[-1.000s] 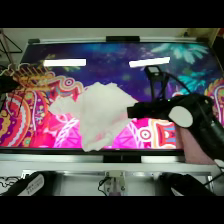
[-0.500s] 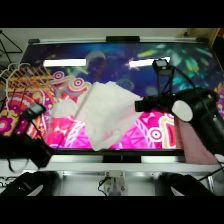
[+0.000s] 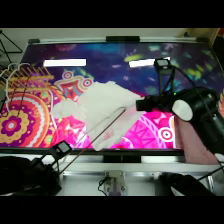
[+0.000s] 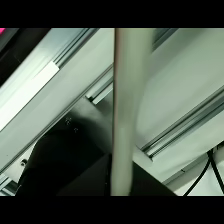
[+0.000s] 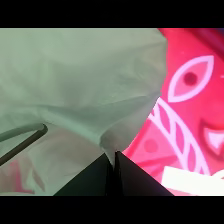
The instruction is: Fold the shirts.
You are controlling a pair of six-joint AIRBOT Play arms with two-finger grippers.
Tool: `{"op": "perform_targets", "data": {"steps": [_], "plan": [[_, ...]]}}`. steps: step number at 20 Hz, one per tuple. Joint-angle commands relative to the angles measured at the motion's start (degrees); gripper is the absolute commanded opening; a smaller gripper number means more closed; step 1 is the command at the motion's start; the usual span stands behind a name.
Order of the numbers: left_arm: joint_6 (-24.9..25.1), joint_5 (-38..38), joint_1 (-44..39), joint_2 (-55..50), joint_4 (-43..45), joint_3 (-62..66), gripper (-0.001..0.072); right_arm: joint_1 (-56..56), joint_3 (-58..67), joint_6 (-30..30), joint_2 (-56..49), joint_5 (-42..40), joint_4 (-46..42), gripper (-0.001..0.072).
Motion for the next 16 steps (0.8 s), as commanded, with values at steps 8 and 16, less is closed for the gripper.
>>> {"op": "perform_targets", "data": {"steps": [8,16], "plan": [[-5.84,20.22,-1.57,-14.51,0.81,-2.29,0.0046,0.24,0.13,-1.68,0.61,-0.26,5.99,0.0054],[-0.13,24.41,6.21,-16.98,0.20,-0.87,0.0046,0.26,0.13,-15.87,5.68,-12.02,36.17,0.0053]]}}
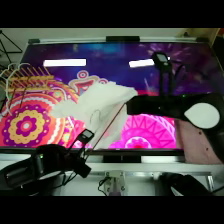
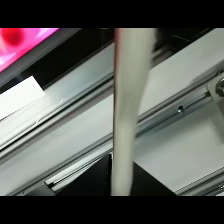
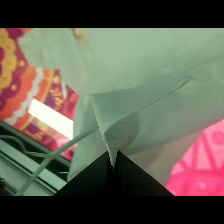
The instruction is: Fold the shirts.
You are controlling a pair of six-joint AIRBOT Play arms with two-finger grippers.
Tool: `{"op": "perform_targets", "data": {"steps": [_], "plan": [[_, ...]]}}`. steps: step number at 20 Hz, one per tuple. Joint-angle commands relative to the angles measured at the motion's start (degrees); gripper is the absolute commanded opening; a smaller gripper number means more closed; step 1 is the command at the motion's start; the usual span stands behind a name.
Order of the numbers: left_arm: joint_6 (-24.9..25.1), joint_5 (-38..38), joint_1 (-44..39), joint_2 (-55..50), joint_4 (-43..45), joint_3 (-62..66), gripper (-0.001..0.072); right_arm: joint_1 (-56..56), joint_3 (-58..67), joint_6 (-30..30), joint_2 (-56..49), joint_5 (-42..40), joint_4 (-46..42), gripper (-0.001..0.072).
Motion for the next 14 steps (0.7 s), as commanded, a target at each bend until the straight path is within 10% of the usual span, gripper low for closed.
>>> {"op": "perform_targets", "data": {"steps": [1,6,14], "plan": [[7.82,2.32,1.97,-0.55,-0.42,0.90,0.0046,0.00,0.02,-5.25,0.52,-4.68,10.84,0.0053],[18.58,3.06,1.97,-0.57,2.08,0.98,0.0046,0.00,0.02,-5.25,-0.07,-4.50,8.35,0.0053],[18.82,8.35,9.01,-5.51,5.97,1.09,0.0046,0.00,0.02,-6.88,-0.07,0.61,12.61,0.0054]]}}
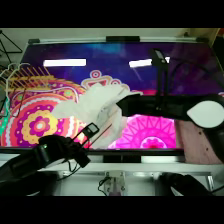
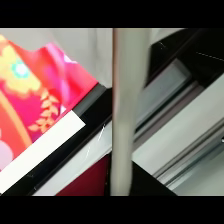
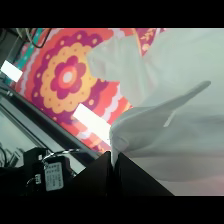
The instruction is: Fold the shirts.
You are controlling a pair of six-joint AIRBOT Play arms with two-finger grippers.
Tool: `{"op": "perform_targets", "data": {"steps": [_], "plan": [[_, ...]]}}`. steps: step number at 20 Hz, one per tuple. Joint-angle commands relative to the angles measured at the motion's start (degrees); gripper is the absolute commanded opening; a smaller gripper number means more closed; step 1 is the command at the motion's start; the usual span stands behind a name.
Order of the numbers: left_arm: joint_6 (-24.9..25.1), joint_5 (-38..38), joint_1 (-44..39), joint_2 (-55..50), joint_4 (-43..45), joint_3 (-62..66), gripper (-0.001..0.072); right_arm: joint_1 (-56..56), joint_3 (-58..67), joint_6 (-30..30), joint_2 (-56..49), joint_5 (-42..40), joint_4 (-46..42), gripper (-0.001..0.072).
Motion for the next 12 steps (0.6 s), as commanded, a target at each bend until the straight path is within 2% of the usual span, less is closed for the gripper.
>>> {"op": "perform_targets", "data": {"steps": [1,6,9,10,11,12], "plan": [[0.98,5.66,2.64,-2.82,0.85,0.28,0.0046,0.00,0.00,-0.79,-0.02,2.75,1.51,0.0053],[2.67,9.14,3.04,-6.23,0.87,3.28,0.0046,0.00,-0.04,1.51,-0.02,6.99,0.72,0.0054],[2.91,9.05,4.26,-6.23,1.14,4.02,0.0046,0.00,-0.04,5.68,-0.02,8.48,-6.10,0.0062],[2.97,9.01,4.90,-6.25,1.14,4.00,0.0046,-0.04,-0.04,5.90,-0.02,8.15,-7.54,0.0270],[3.13,9.01,5.42,-6.25,1.14,4.02,0.0046,-0.04,-0.02,5.29,0.00,7.37,-7.65,0.0615],[3.13,9.01,5.84,-6.25,1.11,4.02,0.0046,-0.04,0.37,4.15,0.22,6.62,-7.87,0.0674]]}}
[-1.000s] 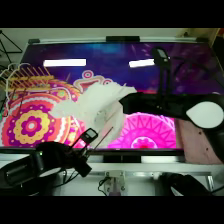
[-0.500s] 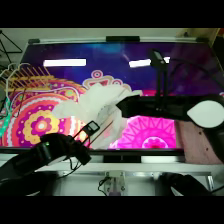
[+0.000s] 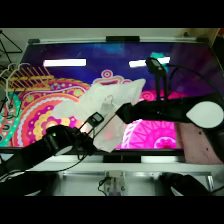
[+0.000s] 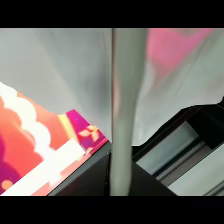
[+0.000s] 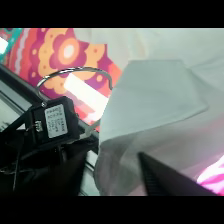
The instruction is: Fold the shirts.
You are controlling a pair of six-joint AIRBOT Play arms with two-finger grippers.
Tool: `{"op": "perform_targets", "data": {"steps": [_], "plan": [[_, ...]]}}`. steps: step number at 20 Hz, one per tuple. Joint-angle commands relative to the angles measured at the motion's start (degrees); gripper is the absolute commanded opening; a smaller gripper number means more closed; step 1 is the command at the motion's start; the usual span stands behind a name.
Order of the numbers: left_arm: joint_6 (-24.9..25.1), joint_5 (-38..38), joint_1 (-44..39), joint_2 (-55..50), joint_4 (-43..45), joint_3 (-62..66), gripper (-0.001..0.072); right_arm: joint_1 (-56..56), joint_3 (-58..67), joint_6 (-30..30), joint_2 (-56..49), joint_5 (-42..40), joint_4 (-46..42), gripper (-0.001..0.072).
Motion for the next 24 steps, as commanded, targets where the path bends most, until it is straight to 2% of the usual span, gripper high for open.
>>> {"op": "perform_targets", "data": {"steps": [1,4,6,7,9,10,11,14,16,17,18,21,24], "plan": [[0.46,0.42,1.29,-0.22,0.09,0.37,0.0046,-0.33,1.38,0.07,0.52,-0.90,-3.91,0.0673],[0.44,0.42,1.25,-0.24,0.02,0.37,0.0046,-6.91,6.54,0.83,1.99,-0.90,-9.14,0.0671],[0.44,0.39,1.25,-0.24,0.00,0.37,0.0046,-17.38,8.07,3.56,2.23,-1.09,-12.52,0.0639],[0.46,0.37,1.25,-0.24,0.02,0.42,0.0047,-23.19,8.02,3.06,1.57,-0.79,-12.33,0.0639],[1.09,0.35,1.25,-0.24,-0.02,0.52,0.0047,-34.12,8.02,-2.16,-2.05,1.81,-9.90,0.0639],[2.89,-0.13,1.22,-0.26,-0.02,0.55,0.0047,-38.05,8.02,-6.58,-4.85,4.13,-9.35,0.0638],[4.63,-1.36,1.25,-0.31,0.00,0.55,0.0047,-40.00,8.02,-15.15,-7.48,6.27,-9.46,0.0631],[7.32,-5.05,1.25,-0.31,0.02,0.55,0.0047,-39.15,8.02,-59.91,-14.03,14.45,-7.17,0.0631],[9.44,-6.03,1.25,-0.31,0.04,0.55,0.0047,-35.54,8.02,-83.14,-16.24,16.81,-4.55,0.0631],[9.73,-6.12,1.25,-0.31,0.22,0.55,0.0047,-33.44,8.02,-89.46,-16.63,16.17,-4.37,0.0631],[10.32,-6.10,1.25,-0.31,0.24,0.55,0.0047,-31.21,8.02,-93.26,-16.76,14.36,-4.98,0.0631],[12.00,-6.08,1.25,-0.31,0.70,0.55,0.0046,-26.38,8.02,-96.78,-17.16,7.26,-5.86,0.0631],[13.99,-6.03,1.25,-0.31,1.14,0.55,0.0047,-23.19,8.02,-98.09,-18.82,6.16,-5.86,0.0631]]}}
